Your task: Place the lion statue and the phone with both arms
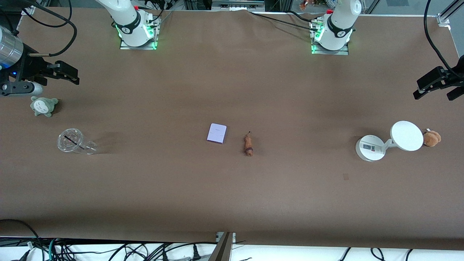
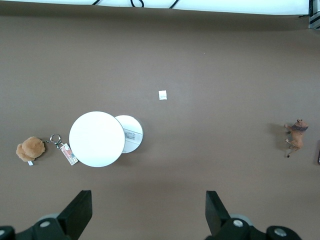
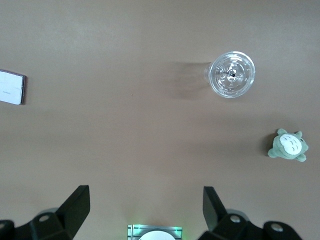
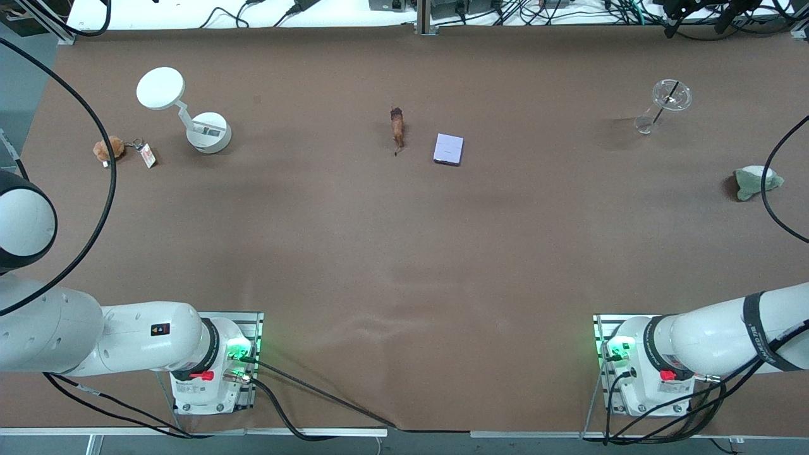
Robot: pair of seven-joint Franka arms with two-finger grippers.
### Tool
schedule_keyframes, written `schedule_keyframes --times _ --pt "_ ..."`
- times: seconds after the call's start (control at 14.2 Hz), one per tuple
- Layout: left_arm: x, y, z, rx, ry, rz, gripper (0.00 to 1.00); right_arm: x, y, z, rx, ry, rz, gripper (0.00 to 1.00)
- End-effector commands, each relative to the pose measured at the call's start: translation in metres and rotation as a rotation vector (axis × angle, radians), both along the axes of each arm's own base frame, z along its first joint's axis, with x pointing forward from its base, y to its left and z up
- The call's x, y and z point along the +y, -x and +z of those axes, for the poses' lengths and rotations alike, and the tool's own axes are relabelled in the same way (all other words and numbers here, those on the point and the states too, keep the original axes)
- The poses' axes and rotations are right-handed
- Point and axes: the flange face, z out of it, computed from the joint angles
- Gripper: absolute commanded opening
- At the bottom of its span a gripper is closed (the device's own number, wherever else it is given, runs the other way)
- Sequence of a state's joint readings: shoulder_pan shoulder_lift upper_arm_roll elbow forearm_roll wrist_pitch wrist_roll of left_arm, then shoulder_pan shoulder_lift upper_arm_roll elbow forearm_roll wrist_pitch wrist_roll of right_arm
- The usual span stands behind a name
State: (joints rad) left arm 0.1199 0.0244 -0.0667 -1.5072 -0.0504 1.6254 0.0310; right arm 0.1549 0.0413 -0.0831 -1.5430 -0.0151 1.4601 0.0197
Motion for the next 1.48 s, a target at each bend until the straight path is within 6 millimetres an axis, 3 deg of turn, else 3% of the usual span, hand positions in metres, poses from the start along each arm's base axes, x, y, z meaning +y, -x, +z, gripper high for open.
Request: schedule_keyframes --times 0.0,1.41 --pt "-0.0009 -0.002 0.0037 0.002 -0.02 -0.02 1.0 -0.0015 -0.0024 0.0051 -0.008 0.009 0.005 1.0" --pt "-0.0045 0.0003 0.0028 0.024 -0.019 -0.024 1.0 -0.0032 -0.0026 0.0052 -0.01 0.008 0.005 1.0"
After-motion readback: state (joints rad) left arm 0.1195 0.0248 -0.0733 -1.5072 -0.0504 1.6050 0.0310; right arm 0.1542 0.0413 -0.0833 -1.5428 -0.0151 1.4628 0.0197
